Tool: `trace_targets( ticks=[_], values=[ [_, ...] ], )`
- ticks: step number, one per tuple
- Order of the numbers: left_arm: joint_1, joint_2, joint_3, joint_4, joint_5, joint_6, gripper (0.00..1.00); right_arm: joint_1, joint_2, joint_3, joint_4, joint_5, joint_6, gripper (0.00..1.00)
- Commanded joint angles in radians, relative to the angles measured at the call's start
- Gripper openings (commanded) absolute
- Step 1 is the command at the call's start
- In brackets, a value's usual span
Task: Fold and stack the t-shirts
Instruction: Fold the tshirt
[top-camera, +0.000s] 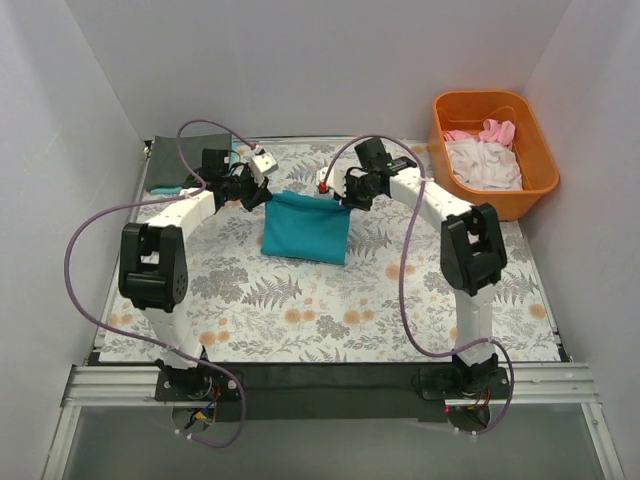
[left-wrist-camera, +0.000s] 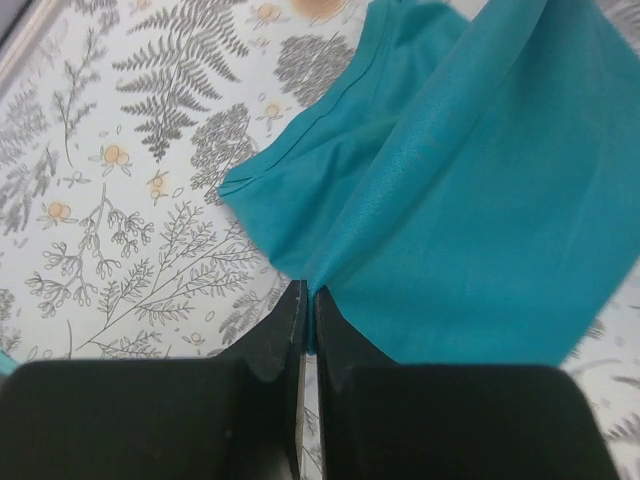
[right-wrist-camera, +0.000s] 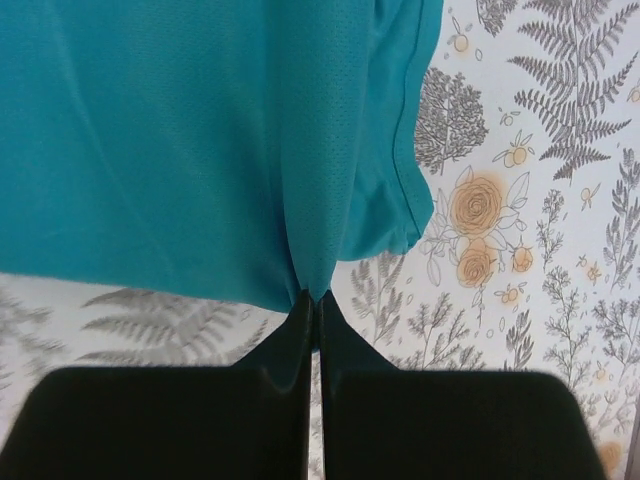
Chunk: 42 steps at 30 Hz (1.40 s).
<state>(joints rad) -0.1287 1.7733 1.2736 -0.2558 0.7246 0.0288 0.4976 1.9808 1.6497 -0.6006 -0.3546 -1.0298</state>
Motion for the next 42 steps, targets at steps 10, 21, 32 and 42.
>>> trace_targets(
  ticks=[10,21,32,42],
  values=[
    [-0.009,0.373,0.266,0.159,-0.128,-0.184,0.30,-0.050,0.335,0.271,0.050,0.038,0.010,0.34],
    [-0.014,0.072,0.070,0.199,-0.209,-0.358,0.56,-0.059,0.176,0.302,0.099,0.022,0.232,0.72],
    [-0.112,0.012,-0.109,0.099,-0.085,-0.383,0.36,-0.044,0.234,0.254,0.073,-0.243,0.571,0.38],
    [-0.219,-0.015,-0.307,-0.002,-0.113,-0.277,0.30,-0.034,0.282,0.096,0.070,-0.345,0.620,0.36]
  ],
)
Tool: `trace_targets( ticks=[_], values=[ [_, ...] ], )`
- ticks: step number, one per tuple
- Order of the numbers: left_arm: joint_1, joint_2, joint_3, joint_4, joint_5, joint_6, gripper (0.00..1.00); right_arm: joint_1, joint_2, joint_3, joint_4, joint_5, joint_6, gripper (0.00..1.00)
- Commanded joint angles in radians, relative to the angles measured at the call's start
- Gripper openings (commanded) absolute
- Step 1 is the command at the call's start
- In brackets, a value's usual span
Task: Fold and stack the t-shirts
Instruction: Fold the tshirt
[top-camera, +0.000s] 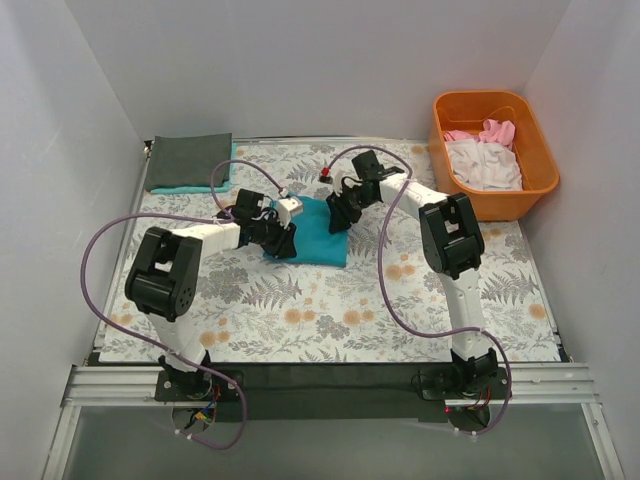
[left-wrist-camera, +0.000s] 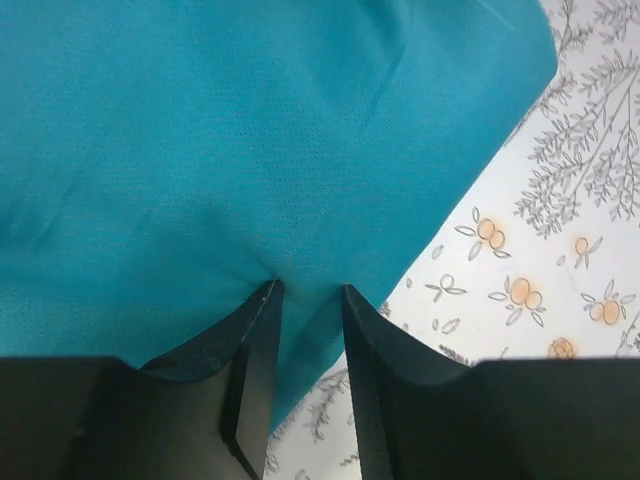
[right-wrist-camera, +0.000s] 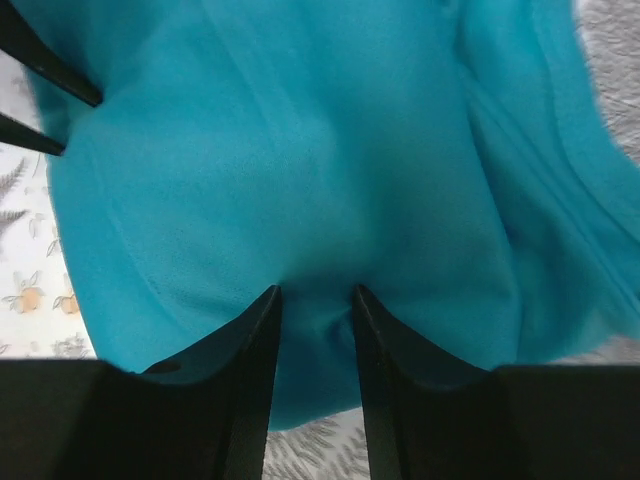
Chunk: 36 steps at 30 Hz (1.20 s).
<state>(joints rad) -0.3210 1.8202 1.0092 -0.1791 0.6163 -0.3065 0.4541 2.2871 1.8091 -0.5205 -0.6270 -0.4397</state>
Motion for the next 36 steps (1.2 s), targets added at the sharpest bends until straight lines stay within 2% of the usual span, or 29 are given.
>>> trace_targets(
  ticks=[1,4,9,12,13,15,16,19,21,25,27,30,32,33,36],
  values=[
    [-0.044,-0.079,-0.076,-0.115,0.008,0.064,0.30,0.014,-0.050,-0.091,-0.010,-0.076,0.018,0.36],
    [-0.081,-0.154,-0.122,-0.207,0.048,0.086,0.28,0.031,-0.103,-0.207,-0.012,-0.099,0.003,0.36],
    [-0.110,-0.345,-0.184,-0.428,0.158,0.161,0.27,0.079,-0.332,-0.471,-0.025,-0.174,-0.022,0.37],
    [-0.113,-0.430,-0.178,-0.578,0.240,0.216,0.32,0.098,-0.472,-0.528,-0.081,-0.246,-0.034,0.41],
    [-0.115,-0.493,-0.170,-0.618,0.253,0.221,0.38,0.098,-0.527,-0.533,-0.084,-0.247,-0.027,0.43],
    [-0.113,-0.553,-0.144,-0.597,0.251,0.192,0.43,0.075,-0.563,-0.512,-0.085,-0.221,-0.018,0.45],
    [-0.113,-0.593,-0.138,-0.536,0.231,0.173,0.48,0.060,-0.564,-0.466,-0.084,-0.218,-0.013,0.45],
    [-0.113,-0.604,-0.121,-0.386,0.174,0.194,0.50,0.006,-0.461,-0.371,-0.081,-0.220,0.024,0.43],
    [-0.113,-0.537,-0.104,-0.337,0.155,0.303,0.50,-0.012,-0.384,-0.266,-0.081,-0.197,0.048,0.39],
    [-0.102,-0.368,-0.044,-0.179,0.137,0.450,0.50,-0.017,-0.175,-0.108,-0.058,-0.180,0.131,0.40],
    [-0.089,-0.250,0.029,-0.172,0.137,0.481,0.50,-0.017,-0.120,-0.030,-0.044,-0.172,0.159,0.42],
    [-0.075,-0.145,0.109,-0.255,0.154,0.503,0.44,-0.015,-0.034,0.062,-0.044,-0.177,0.185,0.42],
    [-0.075,-0.153,0.079,-0.303,0.163,0.537,0.43,-0.015,0.008,0.090,-0.044,-0.175,0.187,0.42],
    [-0.075,-0.168,0.009,-0.301,0.168,0.538,0.43,-0.015,0.015,0.105,-0.044,-0.171,0.187,0.42],
    [-0.140,-0.223,-0.099,-0.280,0.115,0.460,0.43,-0.017,0.032,0.102,-0.044,-0.178,0.173,0.41]
  ],
)
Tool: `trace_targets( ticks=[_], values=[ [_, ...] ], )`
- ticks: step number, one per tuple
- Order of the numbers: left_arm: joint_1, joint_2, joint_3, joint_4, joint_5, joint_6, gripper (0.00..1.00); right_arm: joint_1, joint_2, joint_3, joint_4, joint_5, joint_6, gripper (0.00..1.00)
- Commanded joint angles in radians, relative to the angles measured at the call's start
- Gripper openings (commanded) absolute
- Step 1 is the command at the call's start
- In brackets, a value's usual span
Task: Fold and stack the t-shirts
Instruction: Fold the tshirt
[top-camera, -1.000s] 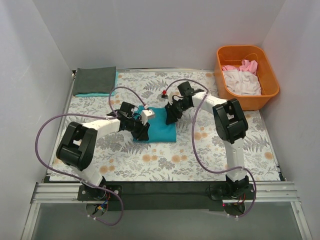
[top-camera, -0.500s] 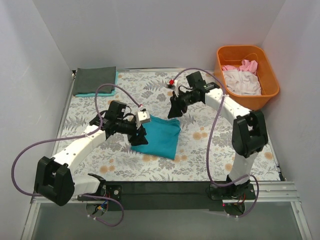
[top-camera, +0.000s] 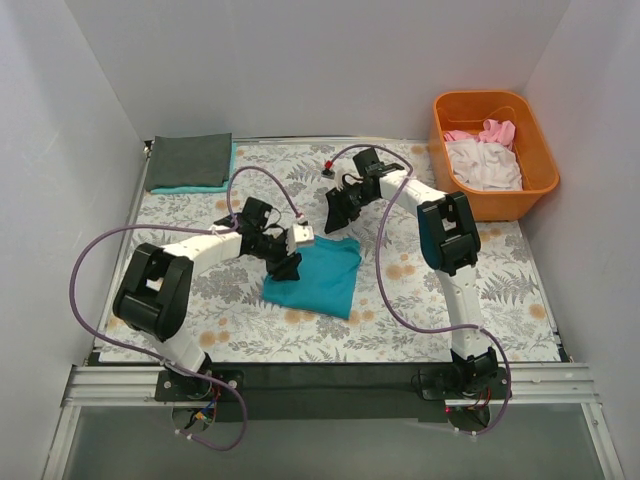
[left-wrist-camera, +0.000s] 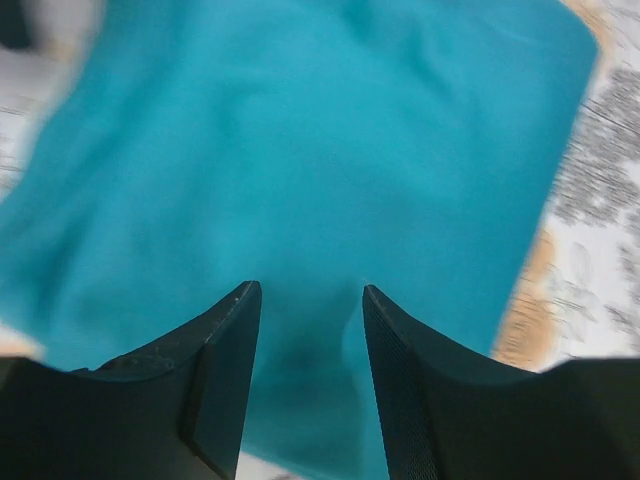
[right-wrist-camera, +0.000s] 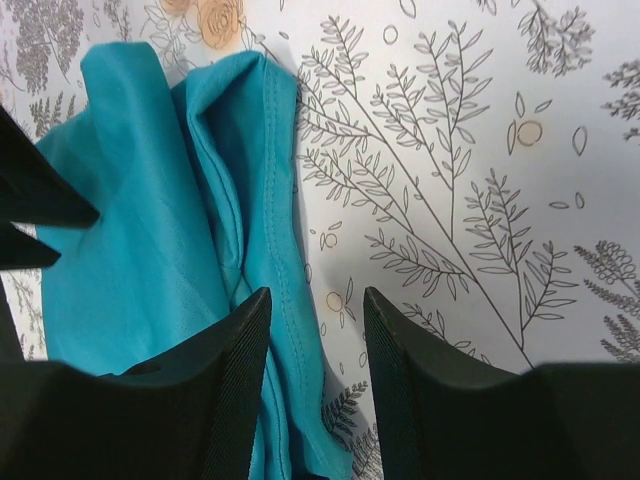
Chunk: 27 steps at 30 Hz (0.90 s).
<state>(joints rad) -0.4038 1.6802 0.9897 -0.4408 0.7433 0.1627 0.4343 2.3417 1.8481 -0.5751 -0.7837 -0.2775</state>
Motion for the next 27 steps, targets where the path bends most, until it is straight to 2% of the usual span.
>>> trace_targets(
  ticks=[1,5,12,16,20,24,27],
  values=[
    [-0.072,-0.094,-0.094,-0.019,-0.007,-0.046,0.43,0.004,-0.025,0.047,0.009,-0.025,0.006,0.42],
    [-0.147,-0.132,-0.166,0.019,0.004,-0.277,0.42,0.006,-0.061,-0.022,0.012,-0.049,-0.025,0.42],
    [-0.170,-0.125,-0.151,0.033,0.070,-0.564,0.39,0.012,-0.099,-0.098,0.006,-0.069,-0.069,0.46],
    [-0.161,-0.183,-0.109,0.036,0.028,-0.499,0.41,0.014,-0.136,-0.139,0.009,-0.091,-0.097,0.47],
    [-0.150,-0.214,-0.024,0.063,-0.007,-0.404,0.50,0.033,-0.121,-0.129,0.006,-0.106,-0.117,0.61],
    [-0.123,-0.154,0.035,0.092,-0.028,-0.301,0.51,0.052,-0.079,-0.098,0.008,-0.097,-0.124,0.56],
    [-0.081,-0.082,0.073,0.108,0.005,-0.227,0.52,0.060,-0.039,-0.069,0.008,-0.086,-0.121,0.52]
  ],
)
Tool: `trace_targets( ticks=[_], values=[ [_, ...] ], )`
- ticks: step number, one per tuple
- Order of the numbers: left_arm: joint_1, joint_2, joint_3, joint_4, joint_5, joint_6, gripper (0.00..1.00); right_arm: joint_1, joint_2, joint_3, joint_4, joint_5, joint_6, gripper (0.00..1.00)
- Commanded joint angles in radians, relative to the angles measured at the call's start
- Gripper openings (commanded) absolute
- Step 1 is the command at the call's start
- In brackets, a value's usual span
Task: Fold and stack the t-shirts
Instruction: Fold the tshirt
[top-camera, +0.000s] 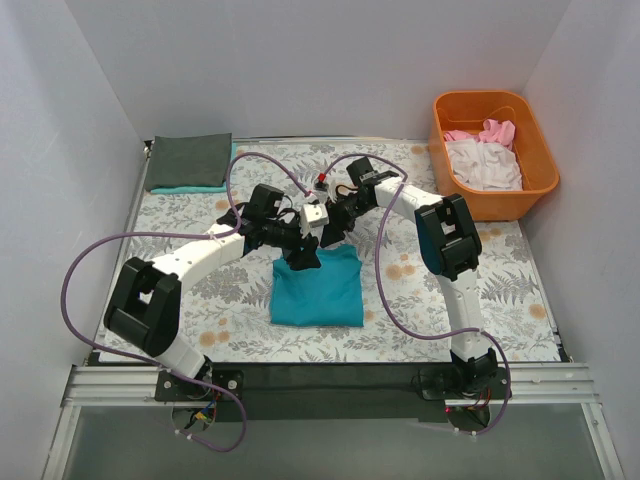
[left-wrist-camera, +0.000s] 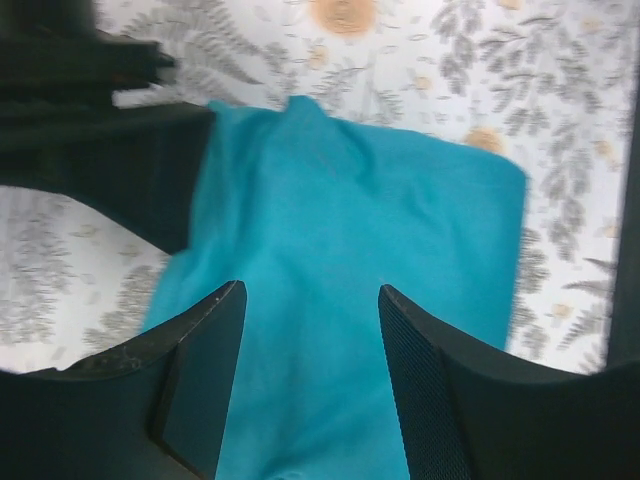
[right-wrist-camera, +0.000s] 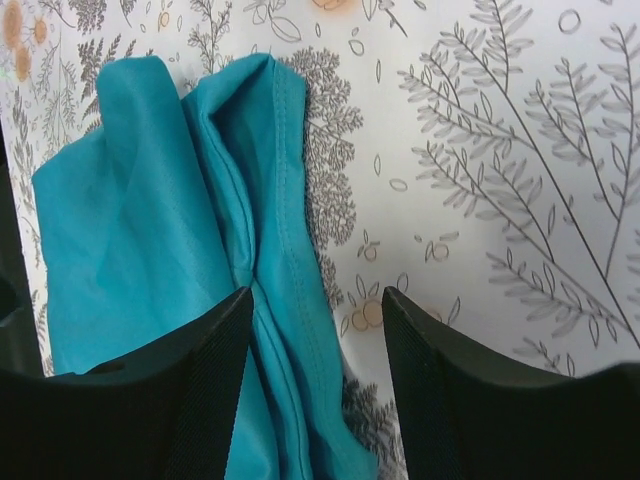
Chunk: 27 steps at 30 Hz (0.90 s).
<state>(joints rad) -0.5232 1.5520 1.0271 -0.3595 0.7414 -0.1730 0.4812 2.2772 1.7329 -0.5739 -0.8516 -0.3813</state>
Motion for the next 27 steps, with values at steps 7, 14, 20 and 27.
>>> trace_targets(
  ticks=[7,14,20,27],
  values=[
    [0.057,0.177,0.094,0.056,0.039,0.273,0.55,0.017,0.110,0.068,0.006,-0.026,-0.024,0.48],
    [0.057,0.256,0.143,0.062,0.084,0.299,0.55,0.019,0.128,0.028,0.005,-0.059,-0.034,0.43],
    [0.055,0.298,0.145,0.060,0.079,0.308,0.51,0.023,0.111,-0.013,0.000,-0.098,-0.045,0.44],
    [0.045,0.289,0.116,0.036,0.107,0.319,0.48,0.030,0.088,-0.038,-0.004,-0.078,-0.060,0.47]
  ],
)
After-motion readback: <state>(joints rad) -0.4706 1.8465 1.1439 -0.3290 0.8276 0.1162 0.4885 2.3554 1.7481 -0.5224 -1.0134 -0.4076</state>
